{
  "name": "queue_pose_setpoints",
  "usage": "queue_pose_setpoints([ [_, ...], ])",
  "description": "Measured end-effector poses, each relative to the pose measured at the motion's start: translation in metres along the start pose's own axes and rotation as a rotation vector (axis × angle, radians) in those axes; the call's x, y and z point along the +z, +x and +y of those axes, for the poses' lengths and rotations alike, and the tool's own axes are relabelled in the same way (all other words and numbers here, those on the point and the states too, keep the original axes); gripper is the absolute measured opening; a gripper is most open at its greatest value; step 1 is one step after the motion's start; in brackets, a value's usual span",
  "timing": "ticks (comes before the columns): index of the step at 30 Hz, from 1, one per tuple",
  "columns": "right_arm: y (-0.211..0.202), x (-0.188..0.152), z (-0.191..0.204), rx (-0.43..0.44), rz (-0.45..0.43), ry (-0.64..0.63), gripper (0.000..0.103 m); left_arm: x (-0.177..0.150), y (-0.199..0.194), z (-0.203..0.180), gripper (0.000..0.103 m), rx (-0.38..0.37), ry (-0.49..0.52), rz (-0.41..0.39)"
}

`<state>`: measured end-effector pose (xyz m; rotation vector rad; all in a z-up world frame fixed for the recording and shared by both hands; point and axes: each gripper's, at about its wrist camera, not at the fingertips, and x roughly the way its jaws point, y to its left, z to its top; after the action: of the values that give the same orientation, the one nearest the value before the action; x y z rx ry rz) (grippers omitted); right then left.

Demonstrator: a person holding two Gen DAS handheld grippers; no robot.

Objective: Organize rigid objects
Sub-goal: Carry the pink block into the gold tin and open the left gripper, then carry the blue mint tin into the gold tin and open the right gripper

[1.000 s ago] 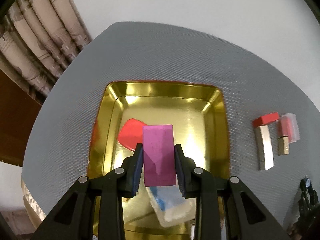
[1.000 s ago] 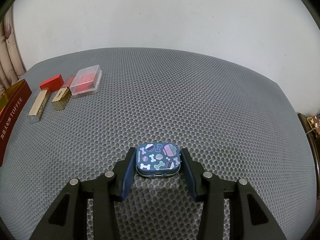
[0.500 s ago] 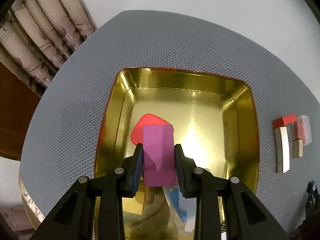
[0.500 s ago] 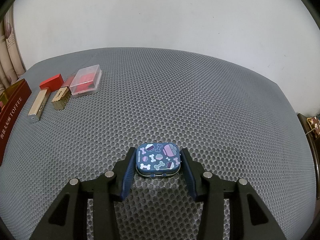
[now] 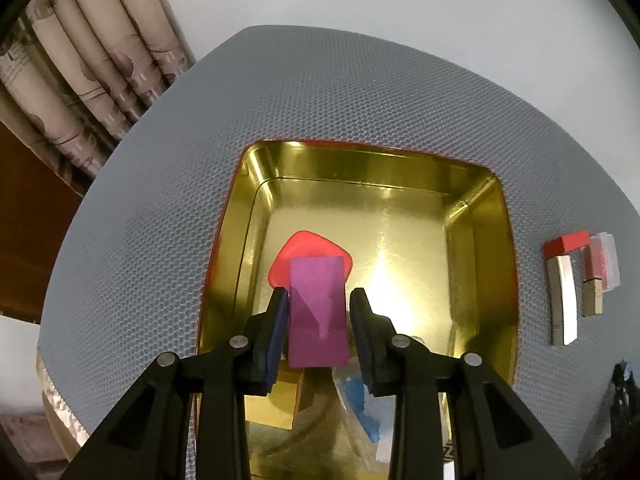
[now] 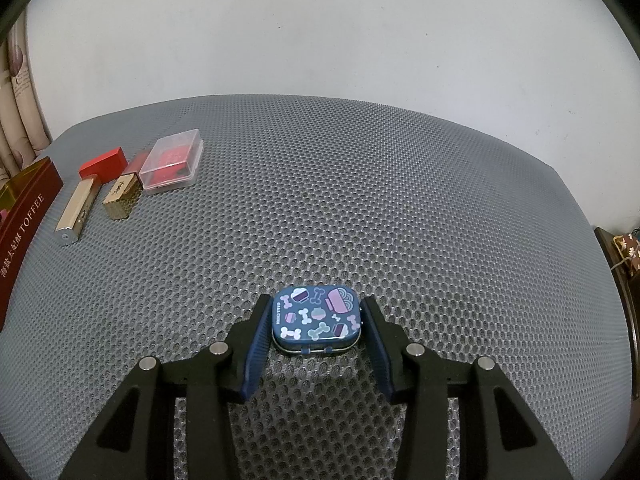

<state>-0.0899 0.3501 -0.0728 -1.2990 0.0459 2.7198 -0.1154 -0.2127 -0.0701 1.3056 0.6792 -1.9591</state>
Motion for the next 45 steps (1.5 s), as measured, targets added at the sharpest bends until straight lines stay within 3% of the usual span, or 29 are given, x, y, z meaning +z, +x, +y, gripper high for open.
queue_pose_setpoints([
  [12, 0.005, 0.001, 0.0, 0.0, 0.001, 0.001, 0.045, -0.021, -0.034, 0.003, 0.035, -0.038, 0.012, -0.09],
  [22, -0.016, -0.002, -0.002, -0.012, 0.002, 0.009, 0.044, -0.057, -0.051, 0.016, 0.038, 0.005, 0.022, -0.168],
  [26, -0.018, -0.003, -0.005, -0.027, 0.009, 0.027, 0.044, -0.07, -0.055, 0.028, 0.053, 0.016, -0.012, -0.193],
  [35, -0.018, 0.008, -0.004, -0.075, 0.044, 0.001, 0.044, -0.098, -0.058, 0.057, 0.061, 0.066, -0.082, -0.236],
  [39, -0.026, 0.014, 0.008, -0.056, 0.03, -0.014, 0.044, -0.098, -0.061, 0.069, 0.063, 0.067, -0.132, -0.249],
  [45, -0.051, 0.03, 0.046, 0.049, -0.018, -0.086, 0.044, -0.097, -0.075, 0.089, 0.07, 0.097, -0.186, -0.296],
])
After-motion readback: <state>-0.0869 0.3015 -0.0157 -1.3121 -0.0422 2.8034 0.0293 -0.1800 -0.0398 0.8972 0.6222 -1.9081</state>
